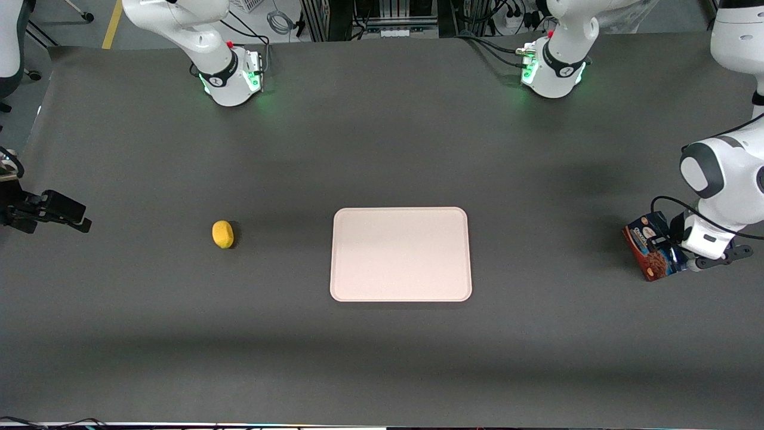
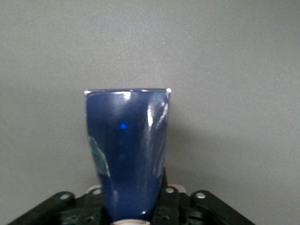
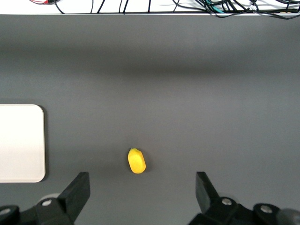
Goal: Place cookie box on tray
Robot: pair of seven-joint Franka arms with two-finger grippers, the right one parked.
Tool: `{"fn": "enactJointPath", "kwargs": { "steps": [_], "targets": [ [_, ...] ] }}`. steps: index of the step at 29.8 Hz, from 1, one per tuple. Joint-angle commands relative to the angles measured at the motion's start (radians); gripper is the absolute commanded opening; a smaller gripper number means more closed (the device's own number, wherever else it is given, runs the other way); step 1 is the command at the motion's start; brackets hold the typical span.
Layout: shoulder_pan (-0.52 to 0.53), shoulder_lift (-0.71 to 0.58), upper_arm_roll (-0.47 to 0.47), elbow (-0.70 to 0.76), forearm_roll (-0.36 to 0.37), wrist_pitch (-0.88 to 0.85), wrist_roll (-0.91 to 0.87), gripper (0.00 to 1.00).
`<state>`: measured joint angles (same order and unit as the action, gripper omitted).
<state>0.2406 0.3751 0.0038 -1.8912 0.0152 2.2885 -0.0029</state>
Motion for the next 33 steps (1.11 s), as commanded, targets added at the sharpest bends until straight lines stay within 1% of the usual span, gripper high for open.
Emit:
{"fn": "enactJointPath", "kwargs": {
  "steps": [1, 8, 13, 16, 21, 25, 29, 33],
  "targets": [
    [-0.023, -0.050, -0.019, 0.147, 0.000, -0.214, 0.014, 0.00],
    [-0.023, -0.114, -0.070, 0.297, -0.001, -0.455, 0.000, 0.00],
    [-0.023, -0.133, -0.090, 0.397, -0.001, -0.581, -0.009, 0.00],
    [-0.023, -0.133, -0.091, 0.446, -0.003, -0.632, -0.009, 0.00],
    [-0.026, -0.131, -0.108, 0.455, -0.012, -0.639, -0.017, 0.00],
    [-0.026, -0.131, -0.171, 0.468, -0.014, -0.642, -0.110, 0.00],
    [-0.026, -0.131, -0.277, 0.489, -0.014, -0.661, -0.245, 0.00],
    [-0.026, -0.133, -0.364, 0.492, -0.021, -0.673, -0.304, 0.00]
  ]
}}
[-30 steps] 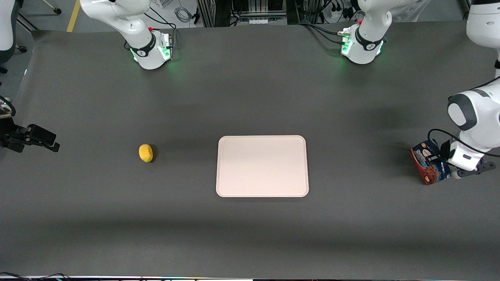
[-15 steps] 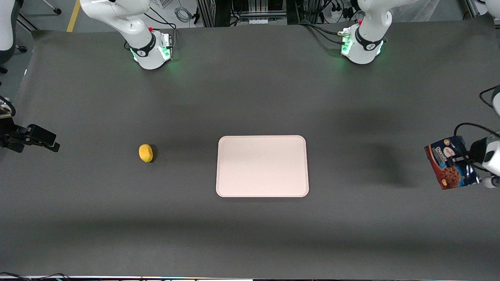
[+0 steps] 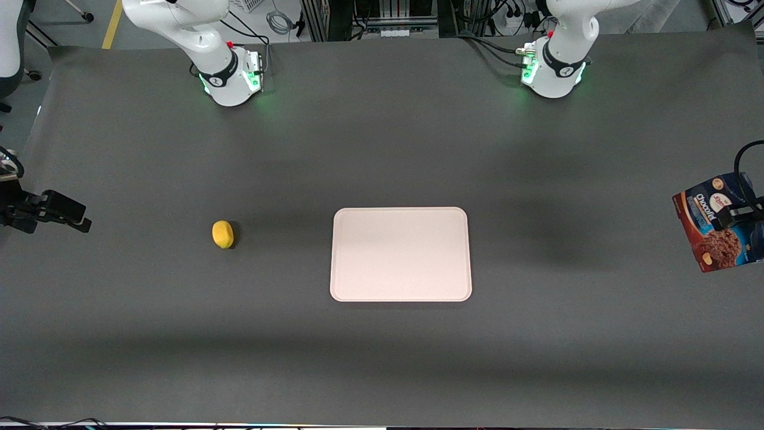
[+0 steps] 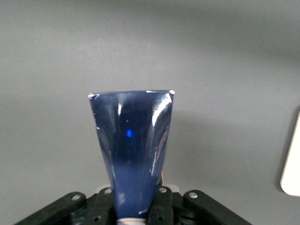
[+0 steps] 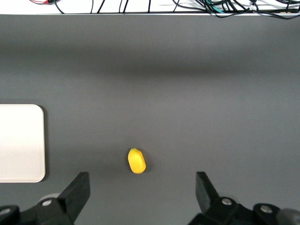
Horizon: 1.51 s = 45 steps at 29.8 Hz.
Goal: Place cookie box on tray
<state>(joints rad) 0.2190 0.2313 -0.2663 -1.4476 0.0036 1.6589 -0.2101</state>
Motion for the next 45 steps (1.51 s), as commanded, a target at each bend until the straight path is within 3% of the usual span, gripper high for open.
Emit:
{"fn": "enactJointPath", "kwargs": {
  "steps": [1, 12, 19, 27, 37, 45],
  "targets": [
    [-0.004, 0.013, -0.123, 0.049, -0.011, -0.042, -0.115, 0.00],
    [-0.038, 0.078, -0.353, 0.039, -0.002, 0.005, -0.345, 0.00],
    [-0.177, 0.154, -0.360, 0.017, 0.078, 0.117, -0.531, 0.00],
    [-0.319, 0.261, -0.360, -0.002, 0.232, 0.245, -0.732, 0.00],
    [-0.336, 0.295, -0.349, -0.132, 0.314, 0.410, -0.739, 0.00],
    [-0.334, 0.376, -0.349, -0.134, 0.463, 0.479, -0.776, 0.00]
  ]
}}
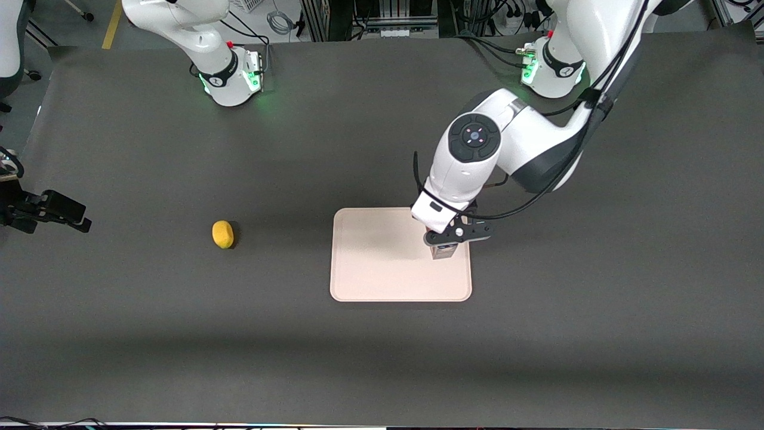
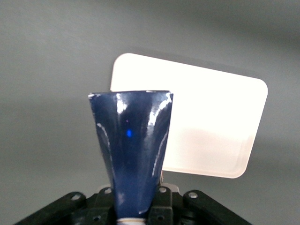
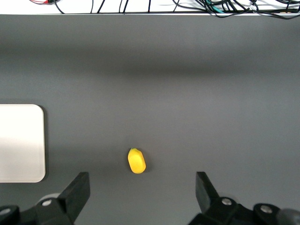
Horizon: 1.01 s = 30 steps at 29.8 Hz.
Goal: Place cookie box on tray
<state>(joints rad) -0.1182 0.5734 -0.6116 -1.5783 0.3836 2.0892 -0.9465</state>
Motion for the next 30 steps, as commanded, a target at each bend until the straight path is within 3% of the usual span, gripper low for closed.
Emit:
{"fn": "enactJointPath", "kwargs": {
  "steps": [1, 9, 30],
  "targets": [
    [0.003, 0.048, -0.004, -0.003, 0.104, 0.058, -0.044, 0.00],
    [0.000, 0.120, -0.004, -0.003, 0.196, 0.134, -0.086, 0.00],
    [0.000, 0.178, -0.004, -0.006, 0.207, 0.146, -0.074, 0.00]
  ]
}}
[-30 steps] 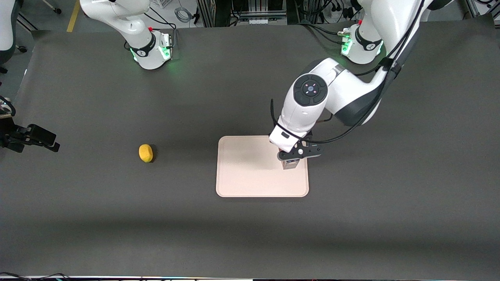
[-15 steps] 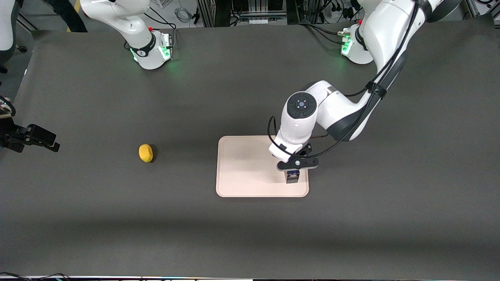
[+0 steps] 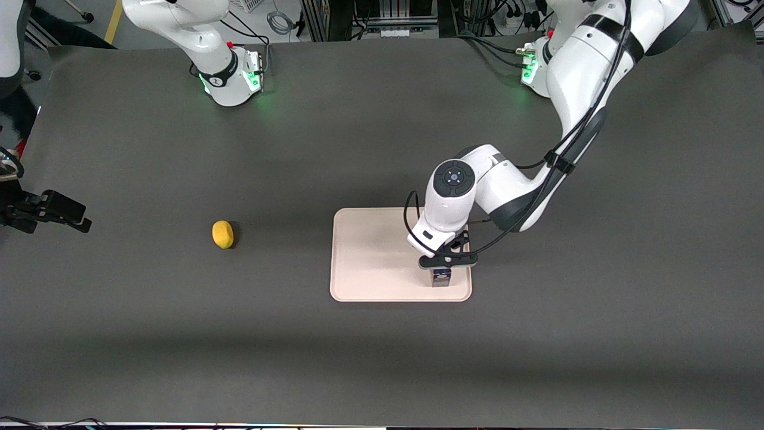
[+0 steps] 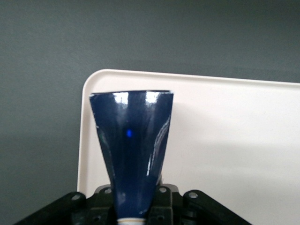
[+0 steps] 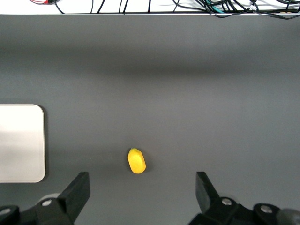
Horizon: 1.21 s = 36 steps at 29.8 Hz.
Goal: Place cookie box on tray
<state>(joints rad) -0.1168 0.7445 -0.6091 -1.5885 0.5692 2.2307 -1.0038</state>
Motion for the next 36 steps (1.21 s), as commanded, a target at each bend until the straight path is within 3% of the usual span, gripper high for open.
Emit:
{"fn": "enactJointPath", "kwargs": {
  "steps": [1, 11, 13, 14, 18, 19, 33, 36],
  "targets": [
    [-0.001, 0.007, -0.006, 0.005, 0.021, 0.004, -0.013, 0.00],
    [0.009, 0.016, -0.003, -0.001, 0.021, 0.004, 0.067, 0.00],
    [0.009, 0.016, -0.003, -0.001, 0.021, 0.004, 0.067, 0.05],
    [0.009, 0.018, -0.003, -0.001, 0.020, 0.006, 0.067, 0.15],
    [0.011, 0.021, -0.003, -0.001, 0.020, 0.012, 0.067, 0.88],
    [0.011, 0.024, -0.003, -0.001, 0.020, 0.015, 0.067, 0.99],
    [0.039, -0.042, -0.008, 0.012, 0.000, 0.003, 0.060, 1.00],
    [0.042, -0.111, -0.011, 0.010, -0.063, -0.020, 0.060, 1.00]
  ]
}}
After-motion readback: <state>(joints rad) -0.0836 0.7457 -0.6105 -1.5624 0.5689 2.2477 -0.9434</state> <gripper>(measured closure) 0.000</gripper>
